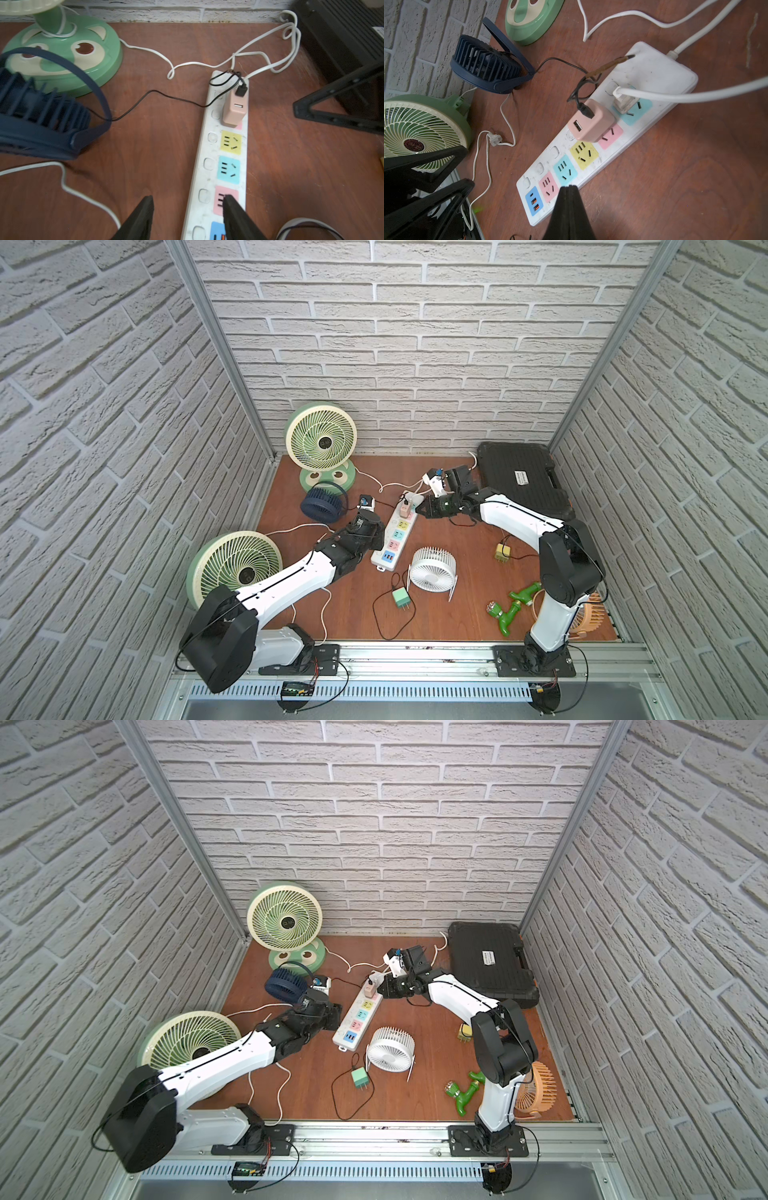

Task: Unplug the desk fan from the power strip
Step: Remove the plug from the socket.

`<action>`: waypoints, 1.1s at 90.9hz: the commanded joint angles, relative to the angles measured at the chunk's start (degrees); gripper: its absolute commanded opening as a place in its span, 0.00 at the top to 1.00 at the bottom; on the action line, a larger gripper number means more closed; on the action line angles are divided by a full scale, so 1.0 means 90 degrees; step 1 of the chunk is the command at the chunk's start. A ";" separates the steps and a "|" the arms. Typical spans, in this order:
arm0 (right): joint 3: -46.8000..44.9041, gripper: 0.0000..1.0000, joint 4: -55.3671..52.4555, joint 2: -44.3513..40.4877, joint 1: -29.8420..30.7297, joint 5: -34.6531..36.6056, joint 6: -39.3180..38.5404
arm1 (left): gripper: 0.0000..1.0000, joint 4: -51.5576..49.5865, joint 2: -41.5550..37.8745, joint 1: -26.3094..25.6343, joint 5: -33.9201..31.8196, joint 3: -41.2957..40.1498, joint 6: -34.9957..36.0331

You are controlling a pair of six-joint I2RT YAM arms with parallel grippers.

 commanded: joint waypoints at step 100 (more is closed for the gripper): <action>-0.0113 0.97 0.2768 0.1806 -0.0293 -0.0065 0.0488 | 0.29 0.2248 0.3276 0.0020 0.0838 0.1512 0.0367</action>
